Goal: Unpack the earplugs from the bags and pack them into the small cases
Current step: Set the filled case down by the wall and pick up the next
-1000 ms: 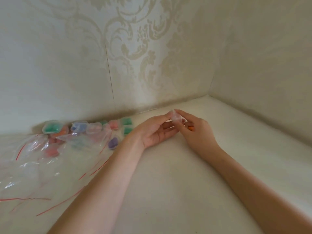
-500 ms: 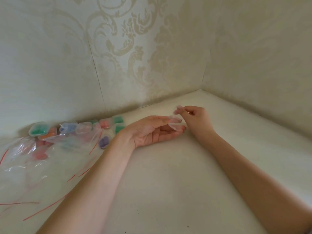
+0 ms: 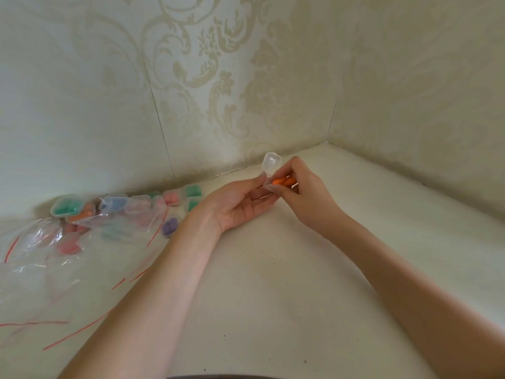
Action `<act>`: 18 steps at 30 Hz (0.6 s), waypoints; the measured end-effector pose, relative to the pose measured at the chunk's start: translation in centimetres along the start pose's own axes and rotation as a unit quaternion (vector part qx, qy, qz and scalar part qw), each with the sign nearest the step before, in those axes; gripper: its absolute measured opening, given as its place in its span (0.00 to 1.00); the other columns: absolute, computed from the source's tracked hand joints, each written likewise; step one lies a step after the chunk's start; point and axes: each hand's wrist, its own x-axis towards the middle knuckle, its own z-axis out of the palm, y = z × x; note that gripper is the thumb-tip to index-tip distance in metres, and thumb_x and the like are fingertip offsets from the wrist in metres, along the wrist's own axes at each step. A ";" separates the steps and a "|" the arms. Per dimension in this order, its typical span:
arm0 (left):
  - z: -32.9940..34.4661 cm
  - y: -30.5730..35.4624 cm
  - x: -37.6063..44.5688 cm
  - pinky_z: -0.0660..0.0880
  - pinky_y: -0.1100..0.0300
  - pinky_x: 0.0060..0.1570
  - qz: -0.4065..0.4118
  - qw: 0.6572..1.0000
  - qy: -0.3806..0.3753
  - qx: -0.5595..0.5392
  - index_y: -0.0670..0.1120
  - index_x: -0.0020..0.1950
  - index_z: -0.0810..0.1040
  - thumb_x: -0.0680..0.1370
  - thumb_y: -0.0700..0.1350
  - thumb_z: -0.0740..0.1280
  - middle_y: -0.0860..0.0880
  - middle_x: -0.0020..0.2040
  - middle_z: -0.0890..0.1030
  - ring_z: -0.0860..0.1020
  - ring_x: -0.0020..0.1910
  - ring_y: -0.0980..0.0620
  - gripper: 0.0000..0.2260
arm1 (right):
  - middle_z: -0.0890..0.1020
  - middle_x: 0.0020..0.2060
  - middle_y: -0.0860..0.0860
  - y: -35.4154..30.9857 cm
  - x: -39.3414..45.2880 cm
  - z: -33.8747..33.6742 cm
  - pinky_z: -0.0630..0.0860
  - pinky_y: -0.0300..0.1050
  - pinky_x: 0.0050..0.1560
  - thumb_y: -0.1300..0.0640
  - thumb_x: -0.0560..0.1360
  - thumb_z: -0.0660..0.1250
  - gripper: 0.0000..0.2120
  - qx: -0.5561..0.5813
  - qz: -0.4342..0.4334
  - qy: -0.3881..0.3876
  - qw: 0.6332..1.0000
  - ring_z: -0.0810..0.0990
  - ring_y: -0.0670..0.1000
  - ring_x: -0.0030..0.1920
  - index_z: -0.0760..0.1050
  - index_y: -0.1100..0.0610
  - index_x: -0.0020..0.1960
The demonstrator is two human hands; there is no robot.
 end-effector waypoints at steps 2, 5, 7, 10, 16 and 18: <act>0.0 0.0 0.0 0.80 0.57 0.48 -0.005 1.000 -0.005 0.002 0.37 0.51 0.78 0.79 0.41 0.62 0.39 0.46 0.83 0.84 0.42 0.49 0.09 | 0.78 0.47 0.48 0.3 0.1 -0.1 0.68 0.26 0.40 0.59 0.75 0.69 0.05 -0.025 -0.014 0.005 1.000 0.74 0.35 0.39 0.74 0.55 0.48; 0.0 0.0 0.0 0.79 0.56 0.51 -0.008 1.000 -0.011 -0.003 0.36 0.53 0.77 0.78 0.41 0.62 0.39 0.49 0.82 0.83 0.45 0.48 0.10 | 0.72 0.48 0.46 0.2 0.3 -0.1 0.68 0.26 0.45 0.60 0.75 0.69 0.06 -0.025 -0.024 0.008 0.999 0.73 0.38 0.43 0.78 0.53 0.50; -0.1 0.0 0.0 0.79 0.57 0.51 -0.005 1.000 -0.009 -0.001 0.36 0.53 0.77 0.79 0.41 0.62 0.39 0.48 0.82 0.83 0.44 0.47 0.09 | 0.72 0.47 0.44 0.2 0.4 -0.2 0.68 0.25 0.47 0.62 0.76 0.67 0.10 -0.023 -0.019 0.006 1.000 0.73 0.37 0.45 0.80 0.53 0.55; -0.1 0.0 0.0 0.79 0.57 0.51 -0.006 1.000 -0.007 0.008 0.36 0.52 0.77 0.79 0.40 0.62 0.39 0.44 0.82 0.83 0.43 0.47 0.09 | 0.75 0.46 0.46 0.3 0.3 -0.3 0.68 0.25 0.48 0.65 0.76 0.65 0.14 -0.026 -0.022 0.001 0.999 0.73 0.33 0.45 0.80 0.53 0.57; 0.2 -0.2 0.0 0.77 0.54 0.54 0.002 0.999 -0.009 0.033 0.36 0.48 0.79 0.78 0.38 0.63 0.41 0.44 0.82 0.83 0.42 0.49 0.07 | 0.82 0.40 0.47 0.2 -0.1 -0.3 0.73 0.32 0.41 0.64 0.71 0.72 0.08 0.034 -0.004 0.067 0.997 0.78 0.44 0.39 0.76 0.55 0.48; 0.3 -0.3 0.0 0.78 0.58 0.52 0.012 0.998 -0.017 0.061 0.35 0.51 0.78 0.77 0.37 0.64 0.40 0.47 0.81 0.83 0.44 0.49 0.07 | 0.81 0.37 0.45 0.1 -0.1 -0.2 0.72 0.33 0.38 0.63 0.71 0.73 0.07 0.040 -0.003 0.071 0.997 0.77 0.40 0.36 0.76 0.57 0.44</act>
